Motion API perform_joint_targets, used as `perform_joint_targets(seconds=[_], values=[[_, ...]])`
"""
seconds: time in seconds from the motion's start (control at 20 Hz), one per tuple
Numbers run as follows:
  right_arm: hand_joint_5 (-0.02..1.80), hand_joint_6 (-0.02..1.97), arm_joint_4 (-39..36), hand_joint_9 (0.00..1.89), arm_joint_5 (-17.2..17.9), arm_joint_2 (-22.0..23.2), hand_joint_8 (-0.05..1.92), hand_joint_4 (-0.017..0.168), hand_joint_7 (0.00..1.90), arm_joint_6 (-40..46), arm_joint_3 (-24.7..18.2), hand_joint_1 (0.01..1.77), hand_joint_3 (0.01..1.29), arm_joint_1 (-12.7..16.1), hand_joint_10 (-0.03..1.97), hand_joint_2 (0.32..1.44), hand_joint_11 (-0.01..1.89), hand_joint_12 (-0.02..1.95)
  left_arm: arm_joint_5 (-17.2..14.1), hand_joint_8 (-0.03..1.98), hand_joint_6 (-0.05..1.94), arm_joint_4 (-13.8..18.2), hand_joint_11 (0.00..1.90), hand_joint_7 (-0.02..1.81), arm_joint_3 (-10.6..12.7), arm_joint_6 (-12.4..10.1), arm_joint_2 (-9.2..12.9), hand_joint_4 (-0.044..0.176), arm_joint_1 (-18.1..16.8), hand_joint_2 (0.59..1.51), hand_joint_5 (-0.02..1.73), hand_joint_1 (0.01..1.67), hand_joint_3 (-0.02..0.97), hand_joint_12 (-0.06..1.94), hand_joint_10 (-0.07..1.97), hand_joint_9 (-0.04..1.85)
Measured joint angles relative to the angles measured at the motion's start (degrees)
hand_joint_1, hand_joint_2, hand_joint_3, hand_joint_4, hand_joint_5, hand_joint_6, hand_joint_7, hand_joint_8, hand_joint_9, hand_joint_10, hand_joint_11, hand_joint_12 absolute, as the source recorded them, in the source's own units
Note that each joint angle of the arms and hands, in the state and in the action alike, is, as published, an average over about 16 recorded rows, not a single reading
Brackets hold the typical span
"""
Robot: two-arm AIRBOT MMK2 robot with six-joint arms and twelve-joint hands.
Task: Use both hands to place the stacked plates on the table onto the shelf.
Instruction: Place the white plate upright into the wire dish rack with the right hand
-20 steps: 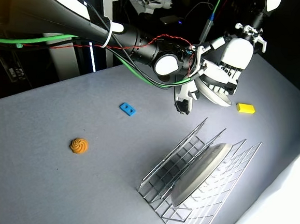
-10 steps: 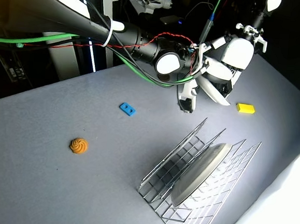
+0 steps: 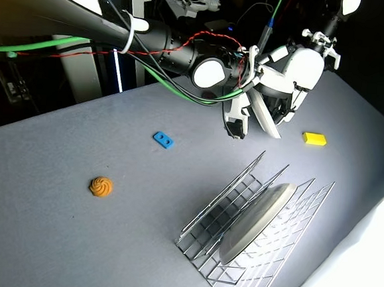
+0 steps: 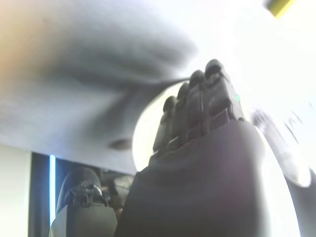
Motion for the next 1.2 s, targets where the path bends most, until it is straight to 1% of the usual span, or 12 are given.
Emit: perform_joint_targets(seconds=[0.3, 0.55, 0.75, 0.9, 1.05, 1.2], values=[[1.03, 0.63, 2.4, 1.25, -1.9, 7.5, 0.61, 0.014, 1.13, -0.1, -7.6, 1.18, 0.01, 3.3, 0.03, 0.99, 0.82, 0.91, -2.3, -0.01, 0.02, 4.1, 0.01, 0.02, -0.3, -3.5, 2.5, 0.003, -7.7, 1.01, 0.01, 0.02, 0.009, -0.01, 0.01, 0.02], [1.06, 0.65, 7.7, 1.25, -3.6, 14.6, 0.64, 0.02, 1.14, 0.1, -13.9, 1.18, 0.01, 7.1, 0.02, 0.98, 0.81, 0.91, -4.4, -0.01, 0.02, 8.4, 0.01, 0.02, -0.4, -6.7, 4.1, 0.004, -14.1, 1.011, 0.01, 0.02, 0.009, -0.01, 0.01, 0.02], [1.06, 0.66, 15.0, 1.25, -4.9, 20.0, 0.66, 0.021, 1.14, 0.4, -17.8, 1.18, 0.01, 10.5, 0.02, 0.98, 0.8, 0.91, -5.9, -0.01, 0.02, 12.0, 0.01, 0.02, -0.2, -9.1, 5.1, 0.005, -18.8, 1.012, 0.01, 0.02, 0.009, -0.01, 0.01, 0.02], [1.06, 0.66, 21.9, 1.24, -5.7, 23.6, 0.67, 0.02, 1.14, 0.8, -19.7, 1.18, 0.01, 12.6, 0.02, 0.98, 0.8, 0.92, -7.0, -0.01, 0.02, 14.3, 0.01, 0.02, 0.1, -10.8, 5.6, 0.006, -21.6, 1.013, 0.02, 0.02, 0.009, -0.01, 0.01, 0.02], [1.06, 0.67, 29.2, 1.24, -6.5, 26.5, 0.68, 0.019, 1.14, 1.3, -20.8, 1.18, 0.01, 14.2, 0.02, 0.98, 0.8, 0.91, -7.9, -0.01, 0.02, 15.8, 0.01, 0.02, 0.5, -12.1, 6.0, 0.006, -24.1, 1.013, 0.02, 0.02, 0.009, -0.01, 0.01, 0.02], [1.06, 0.68, 35.7, 1.24, -7.0, 28.6, 0.69, 0.019, 1.14, 1.9, -20.8, 1.19, 0.01, 15.5, 0.02, 0.98, 0.8, 0.91, -8.8, -0.01, 0.02, 16.9, 0.01, 0.02, 1.0, -13.2, 6.2, 0.006, -26.1, 1.013, 0.02, 0.02, 0.009, -0.01, 0.01, 0.02]])
